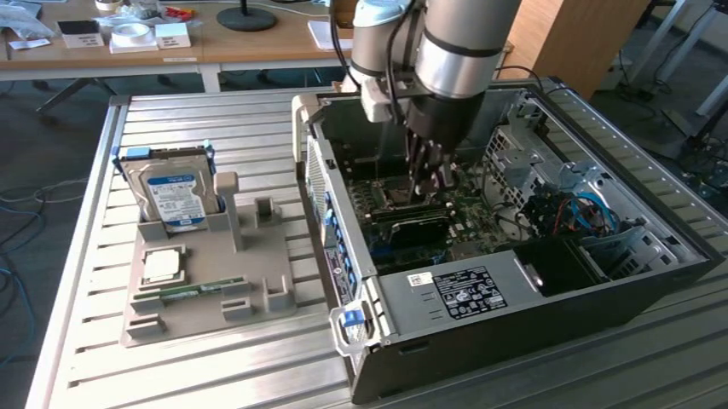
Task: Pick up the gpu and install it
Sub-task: 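Press down on the gpu until it lock into place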
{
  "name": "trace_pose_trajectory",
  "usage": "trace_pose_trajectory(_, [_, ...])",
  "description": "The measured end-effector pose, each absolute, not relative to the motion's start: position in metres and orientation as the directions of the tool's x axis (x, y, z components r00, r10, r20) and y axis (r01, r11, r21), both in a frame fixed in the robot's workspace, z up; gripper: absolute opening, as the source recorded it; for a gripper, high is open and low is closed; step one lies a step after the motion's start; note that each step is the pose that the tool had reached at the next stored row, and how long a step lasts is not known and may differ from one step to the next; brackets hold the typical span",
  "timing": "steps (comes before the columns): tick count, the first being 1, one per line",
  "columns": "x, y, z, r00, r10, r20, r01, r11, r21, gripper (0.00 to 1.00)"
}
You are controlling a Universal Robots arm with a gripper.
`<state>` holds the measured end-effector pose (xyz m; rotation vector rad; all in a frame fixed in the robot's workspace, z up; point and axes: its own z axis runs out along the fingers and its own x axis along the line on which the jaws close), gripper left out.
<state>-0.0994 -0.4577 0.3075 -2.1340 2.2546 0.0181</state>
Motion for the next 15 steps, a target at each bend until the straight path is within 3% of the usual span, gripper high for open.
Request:
trace_pose_trajectory(7, [-0.099,-0.458,0.327,-0.055,-0.998,-0.035,-0.998,0.055,-0.017,0.11])
trace_pose_trajectory(15, [-0.099,-0.458,0.328,-0.055,-0.998,-0.035,-0.998,0.055,-0.017,0.11])
